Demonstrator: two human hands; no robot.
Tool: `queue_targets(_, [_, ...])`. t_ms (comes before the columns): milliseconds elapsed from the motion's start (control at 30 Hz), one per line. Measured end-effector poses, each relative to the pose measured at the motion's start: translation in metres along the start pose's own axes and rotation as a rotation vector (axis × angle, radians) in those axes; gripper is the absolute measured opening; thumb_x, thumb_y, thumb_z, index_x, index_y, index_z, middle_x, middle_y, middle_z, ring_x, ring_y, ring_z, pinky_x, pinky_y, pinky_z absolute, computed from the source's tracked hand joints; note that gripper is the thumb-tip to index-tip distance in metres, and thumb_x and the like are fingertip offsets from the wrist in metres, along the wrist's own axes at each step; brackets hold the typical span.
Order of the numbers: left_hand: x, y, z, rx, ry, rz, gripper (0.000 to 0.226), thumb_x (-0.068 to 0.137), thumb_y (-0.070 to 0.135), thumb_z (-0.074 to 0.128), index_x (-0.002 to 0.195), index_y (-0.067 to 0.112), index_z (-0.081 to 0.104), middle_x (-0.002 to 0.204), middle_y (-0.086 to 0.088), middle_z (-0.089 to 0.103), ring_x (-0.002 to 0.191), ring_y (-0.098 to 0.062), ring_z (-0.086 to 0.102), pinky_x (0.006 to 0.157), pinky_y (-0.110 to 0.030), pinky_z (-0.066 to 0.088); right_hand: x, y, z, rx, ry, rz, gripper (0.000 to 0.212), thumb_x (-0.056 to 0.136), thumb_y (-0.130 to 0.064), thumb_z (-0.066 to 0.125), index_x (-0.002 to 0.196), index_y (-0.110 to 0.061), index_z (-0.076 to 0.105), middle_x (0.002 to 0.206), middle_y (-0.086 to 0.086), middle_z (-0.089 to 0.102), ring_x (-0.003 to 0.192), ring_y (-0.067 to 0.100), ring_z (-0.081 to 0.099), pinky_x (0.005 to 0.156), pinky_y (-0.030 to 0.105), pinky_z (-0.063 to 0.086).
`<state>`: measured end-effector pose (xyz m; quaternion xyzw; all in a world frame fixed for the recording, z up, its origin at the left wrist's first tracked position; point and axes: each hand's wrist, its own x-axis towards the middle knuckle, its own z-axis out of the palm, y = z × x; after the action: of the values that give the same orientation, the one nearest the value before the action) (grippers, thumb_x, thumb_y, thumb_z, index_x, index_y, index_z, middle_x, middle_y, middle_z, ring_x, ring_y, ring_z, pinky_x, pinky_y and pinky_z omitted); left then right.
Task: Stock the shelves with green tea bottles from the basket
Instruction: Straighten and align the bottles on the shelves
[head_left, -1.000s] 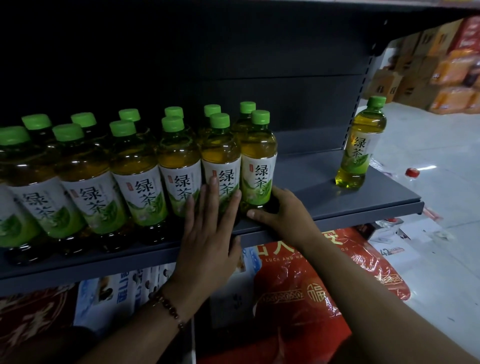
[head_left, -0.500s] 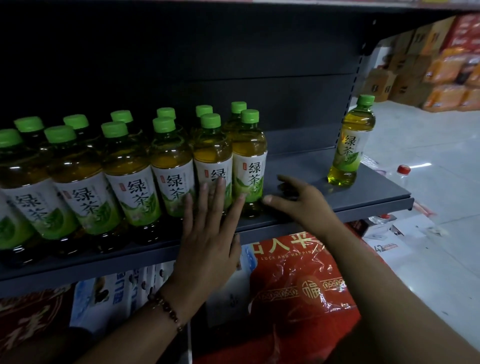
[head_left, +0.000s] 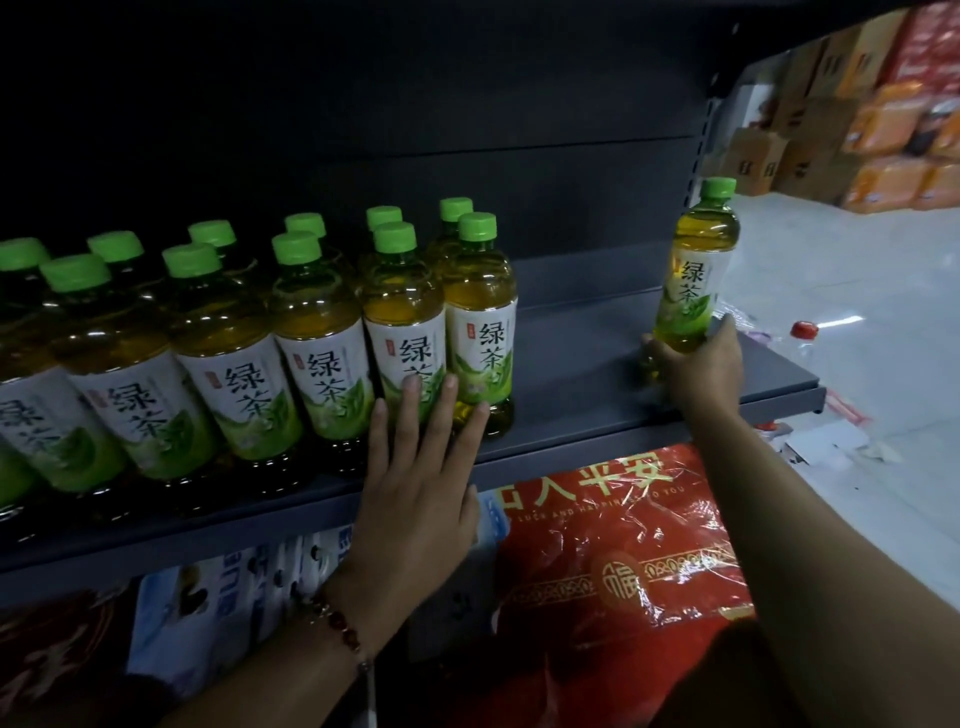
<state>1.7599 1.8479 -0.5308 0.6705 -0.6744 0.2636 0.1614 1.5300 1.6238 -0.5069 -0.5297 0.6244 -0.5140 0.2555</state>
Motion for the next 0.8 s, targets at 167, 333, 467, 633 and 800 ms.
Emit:
queue_targets(167, [-0.001,-0.004,0.004,-0.010,0.020,0.015,0.077,0.085,0.031,0.058,0.155,0.015,0.031,0.164,-0.014,0.019,0.151,-0.042,0.006,0.121,-0.058,0.009,0.016,0.003,0.008,-0.236,0.064,0.013,0.062,0.081,-0.045,0.077,0.130,-0.014,0.053,0.129,0.013,0.061,0.120,0.038,0.055,0.095,0.048,0.047])
queue_targets(333, [-0.003,-0.007,0.005,-0.047,0.043,0.028,0.082,0.083,0.026,0.070,0.154,0.012,0.032,0.164,-0.014,0.018,0.151,-0.041,0.006,0.121,-0.053,0.011,0.008,0.006,-0.004,-0.140,-0.177,-0.103,0.056,0.081,-0.038,0.078,0.129,-0.018,0.056,0.127,0.007,0.065,0.114,0.029,0.061,0.097,0.047,0.050])
queue_targets(467, [-0.003,-0.008,0.005,-0.053,0.038,0.035,0.080,0.085,0.025,0.067,0.155,0.013,0.030,0.165,-0.014,0.015,0.152,-0.039,0.002,0.122,-0.052,0.010,-0.016,0.000,-0.013,-0.077,-0.438,-0.187,0.056,0.080,-0.034,0.080,0.129,-0.022,0.058,0.119,-0.005,0.067,0.107,0.019,0.064,0.097,0.042,0.051])
queue_targets(633, [-0.002,-0.007,0.006,-0.060,0.003,0.022,0.084,0.083,0.027,0.072,0.155,0.013,0.030,0.165,-0.014,0.013,0.152,-0.036,-0.007,0.122,-0.049,0.003,-0.050,-0.017,-0.011,-0.079,-0.643,-0.290,0.056,0.082,-0.032,0.078,0.134,-0.023,0.058,0.123,-0.006,0.066,0.111,0.014,0.061,0.099,0.036,0.048])
queue_targets(800, [-0.003,-0.007,0.003,-0.074,-0.018,0.022,0.083,0.085,0.026,0.070,0.155,0.014,0.028,0.165,-0.011,0.012,0.153,-0.035,-0.004,0.123,-0.047,0.002,-0.073,-0.030,-0.001,-0.100,-0.744,-0.328,0.058,0.083,-0.037,0.077,0.136,-0.028,0.055,0.124,-0.010,0.066,0.112,0.008,0.061,0.100,0.037,0.048])
